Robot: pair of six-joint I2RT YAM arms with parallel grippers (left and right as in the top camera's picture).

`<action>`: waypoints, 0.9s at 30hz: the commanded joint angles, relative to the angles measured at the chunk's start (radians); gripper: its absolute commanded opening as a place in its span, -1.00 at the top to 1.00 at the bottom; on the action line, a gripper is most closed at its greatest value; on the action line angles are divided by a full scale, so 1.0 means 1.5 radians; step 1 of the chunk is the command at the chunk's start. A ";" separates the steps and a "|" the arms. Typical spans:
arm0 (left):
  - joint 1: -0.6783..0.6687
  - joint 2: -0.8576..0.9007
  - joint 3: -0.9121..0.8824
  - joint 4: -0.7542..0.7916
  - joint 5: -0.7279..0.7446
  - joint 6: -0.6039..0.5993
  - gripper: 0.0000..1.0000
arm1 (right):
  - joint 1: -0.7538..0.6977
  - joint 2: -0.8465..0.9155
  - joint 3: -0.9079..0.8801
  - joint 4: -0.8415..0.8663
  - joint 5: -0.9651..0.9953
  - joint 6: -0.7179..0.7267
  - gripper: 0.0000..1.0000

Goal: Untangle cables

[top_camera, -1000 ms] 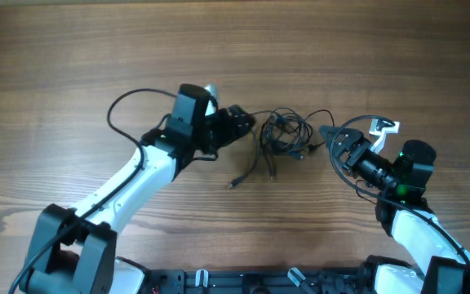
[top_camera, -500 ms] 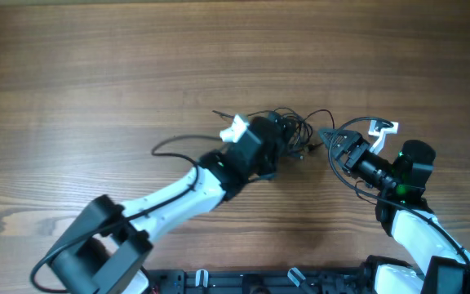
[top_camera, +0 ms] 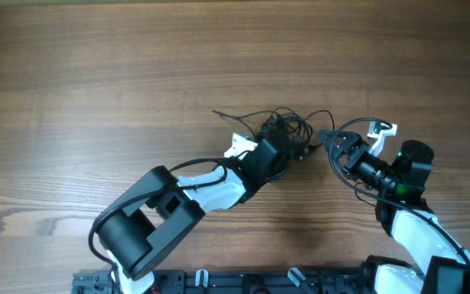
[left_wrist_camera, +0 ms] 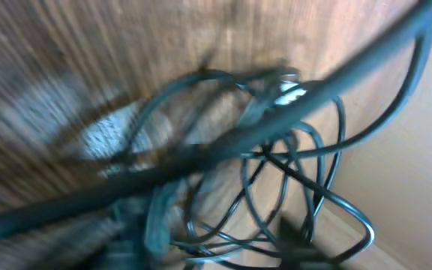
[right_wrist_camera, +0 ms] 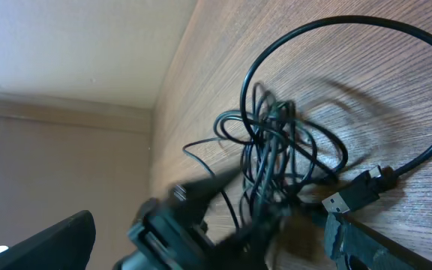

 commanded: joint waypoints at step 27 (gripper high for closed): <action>0.095 -0.370 0.003 -0.089 0.597 1.172 0.92 | 0.099 0.004 0.004 0.047 0.228 -0.012 -0.93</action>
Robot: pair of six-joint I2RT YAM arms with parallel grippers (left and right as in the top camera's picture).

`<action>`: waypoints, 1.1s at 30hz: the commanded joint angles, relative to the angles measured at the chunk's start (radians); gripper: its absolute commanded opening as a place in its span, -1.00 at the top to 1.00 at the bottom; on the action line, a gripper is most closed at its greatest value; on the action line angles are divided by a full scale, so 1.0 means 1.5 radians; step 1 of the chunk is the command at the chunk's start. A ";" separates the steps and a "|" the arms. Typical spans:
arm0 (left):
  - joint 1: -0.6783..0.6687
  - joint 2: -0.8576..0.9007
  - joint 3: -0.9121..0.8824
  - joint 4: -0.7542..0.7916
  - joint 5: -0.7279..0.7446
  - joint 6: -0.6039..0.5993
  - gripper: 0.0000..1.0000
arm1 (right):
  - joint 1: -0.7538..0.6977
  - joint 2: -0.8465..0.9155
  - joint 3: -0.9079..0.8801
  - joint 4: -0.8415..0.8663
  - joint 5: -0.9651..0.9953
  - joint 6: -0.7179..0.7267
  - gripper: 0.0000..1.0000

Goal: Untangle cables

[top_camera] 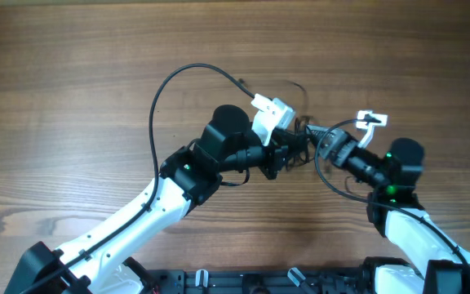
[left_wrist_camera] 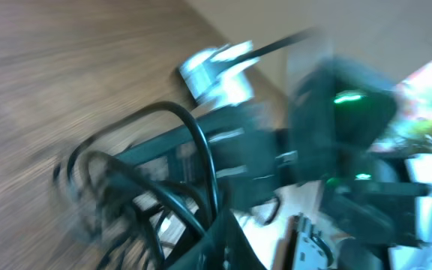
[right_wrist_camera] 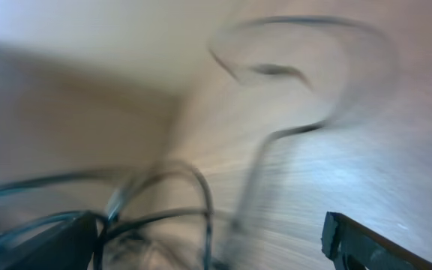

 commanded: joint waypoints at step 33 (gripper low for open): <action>0.133 -0.107 0.003 0.033 0.299 -0.030 0.92 | 0.128 0.004 0.000 -0.156 0.374 0.052 -1.00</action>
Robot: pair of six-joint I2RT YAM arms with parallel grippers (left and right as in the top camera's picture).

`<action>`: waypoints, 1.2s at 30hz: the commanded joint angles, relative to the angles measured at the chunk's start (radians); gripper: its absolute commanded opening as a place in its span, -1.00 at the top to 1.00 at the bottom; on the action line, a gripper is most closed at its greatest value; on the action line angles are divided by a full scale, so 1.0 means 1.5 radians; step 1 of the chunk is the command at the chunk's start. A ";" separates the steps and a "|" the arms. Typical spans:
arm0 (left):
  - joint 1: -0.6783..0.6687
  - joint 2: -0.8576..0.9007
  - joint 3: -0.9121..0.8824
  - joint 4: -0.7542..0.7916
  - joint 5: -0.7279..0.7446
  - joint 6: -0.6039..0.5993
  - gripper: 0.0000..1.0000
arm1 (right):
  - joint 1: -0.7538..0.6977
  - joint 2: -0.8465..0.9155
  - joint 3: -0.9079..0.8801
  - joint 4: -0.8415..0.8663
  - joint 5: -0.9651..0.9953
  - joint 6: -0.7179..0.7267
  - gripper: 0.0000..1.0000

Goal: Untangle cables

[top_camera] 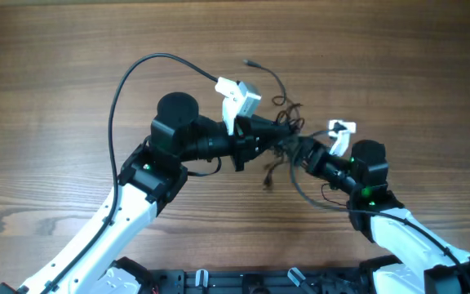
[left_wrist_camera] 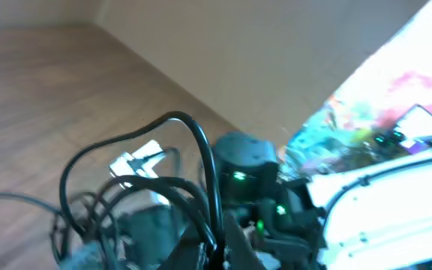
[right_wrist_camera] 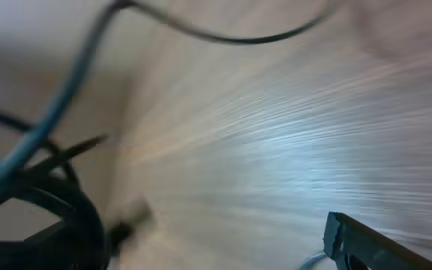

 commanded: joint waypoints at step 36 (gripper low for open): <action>0.024 0.096 0.006 -0.022 -0.025 -0.062 0.92 | -0.251 0.004 -0.003 0.150 -0.387 -0.054 -0.66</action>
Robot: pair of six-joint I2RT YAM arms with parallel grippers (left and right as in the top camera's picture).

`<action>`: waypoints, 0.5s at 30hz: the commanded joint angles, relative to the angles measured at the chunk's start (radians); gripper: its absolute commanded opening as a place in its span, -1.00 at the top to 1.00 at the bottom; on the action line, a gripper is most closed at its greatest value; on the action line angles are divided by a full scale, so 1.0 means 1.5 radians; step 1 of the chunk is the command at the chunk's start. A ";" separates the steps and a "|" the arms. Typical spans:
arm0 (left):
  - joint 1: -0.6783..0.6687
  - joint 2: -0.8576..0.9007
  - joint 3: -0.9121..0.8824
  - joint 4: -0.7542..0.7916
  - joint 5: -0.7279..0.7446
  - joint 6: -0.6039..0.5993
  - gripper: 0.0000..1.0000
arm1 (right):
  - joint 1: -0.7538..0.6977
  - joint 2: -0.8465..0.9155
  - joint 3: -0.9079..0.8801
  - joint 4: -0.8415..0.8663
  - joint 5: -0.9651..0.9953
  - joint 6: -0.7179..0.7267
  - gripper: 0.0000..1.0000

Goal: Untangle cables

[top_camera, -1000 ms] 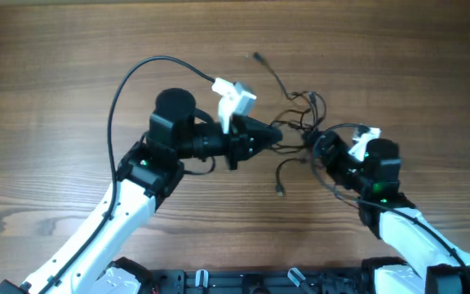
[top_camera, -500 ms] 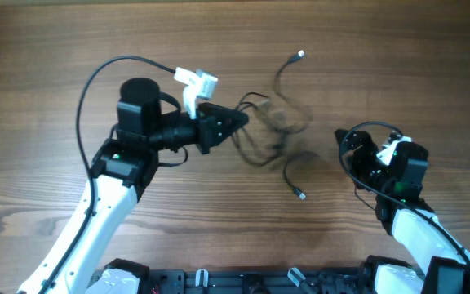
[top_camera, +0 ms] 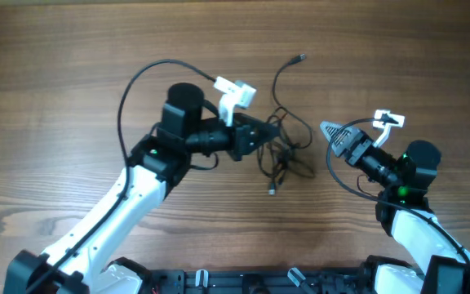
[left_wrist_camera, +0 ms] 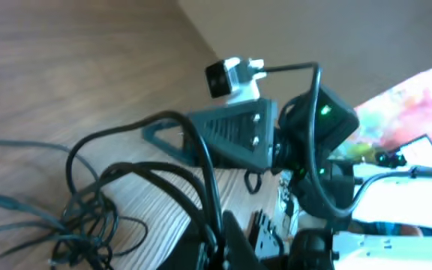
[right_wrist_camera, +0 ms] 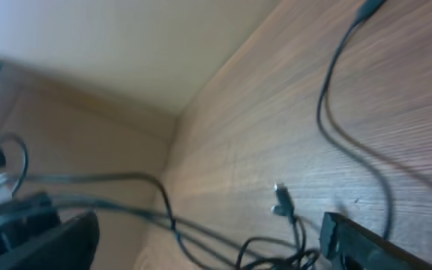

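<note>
A knot of thin black cables [top_camera: 282,152] lies on the wooden table at mid-right, with one plug end [top_camera: 302,58] flung toward the back and another [top_camera: 272,190] toward the front. My left gripper [top_camera: 259,137] sits at the knot's left edge, shut on a black cable [left_wrist_camera: 201,169] that runs into its jaws [left_wrist_camera: 220,240]. A long loop of cable [top_camera: 141,77] arcs back over the left arm. My right gripper [top_camera: 326,128] is open, right of the knot and apart from it. Its wrist view shows the gripper [right_wrist_camera: 201,244] with only distant cables [right_wrist_camera: 291,217] beyond.
The bare wooden table [top_camera: 72,49] stretches to the left and back. A dark rail [top_camera: 219,282] runs along the near edge between the arm bases. The left wrist view faces the right gripper's fingers [left_wrist_camera: 231,139] and its white camera mount [left_wrist_camera: 231,75].
My right gripper was pressed up against the knot beside the left one; it now stands off to the right, open. The knot lies looser on the table, with both plug ends spread out.
First the left gripper was at a tight knot with the right gripper open beside it. Then a long cable loop stood out over the left arm and both grippers met at the knot, later further left. Now the right has drawn away and the left still holds a cable.
</note>
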 commanded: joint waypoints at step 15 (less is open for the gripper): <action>-0.011 0.007 0.010 0.079 -0.027 -0.105 0.92 | 0.146 0.003 0.001 -0.114 0.041 -0.055 -0.46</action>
